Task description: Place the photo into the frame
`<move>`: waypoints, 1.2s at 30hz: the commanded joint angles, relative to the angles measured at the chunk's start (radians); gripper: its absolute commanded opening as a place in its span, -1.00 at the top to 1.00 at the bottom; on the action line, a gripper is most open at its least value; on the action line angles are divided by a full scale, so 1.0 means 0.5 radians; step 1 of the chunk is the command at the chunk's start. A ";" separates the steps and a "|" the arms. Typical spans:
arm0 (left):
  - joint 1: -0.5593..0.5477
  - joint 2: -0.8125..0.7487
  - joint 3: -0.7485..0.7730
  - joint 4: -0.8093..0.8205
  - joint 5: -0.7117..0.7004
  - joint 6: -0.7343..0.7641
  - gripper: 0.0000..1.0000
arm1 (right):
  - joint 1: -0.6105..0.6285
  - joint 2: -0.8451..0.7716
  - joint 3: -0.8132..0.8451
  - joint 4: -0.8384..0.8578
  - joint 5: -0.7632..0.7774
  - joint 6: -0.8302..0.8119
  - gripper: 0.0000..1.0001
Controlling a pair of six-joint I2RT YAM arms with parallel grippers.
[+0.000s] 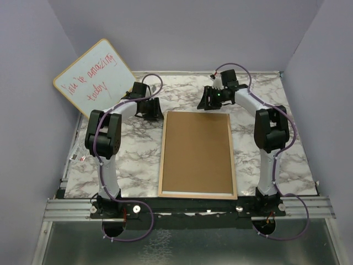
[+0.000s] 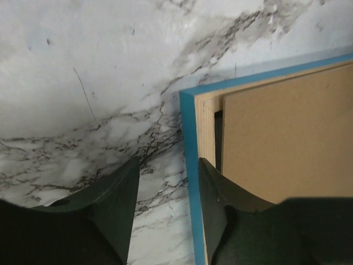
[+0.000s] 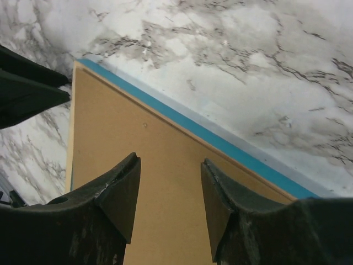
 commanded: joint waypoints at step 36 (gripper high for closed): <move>-0.063 0.138 -0.239 -0.103 -0.169 -0.261 0.75 | 0.186 0.360 0.353 -0.062 0.033 0.208 0.15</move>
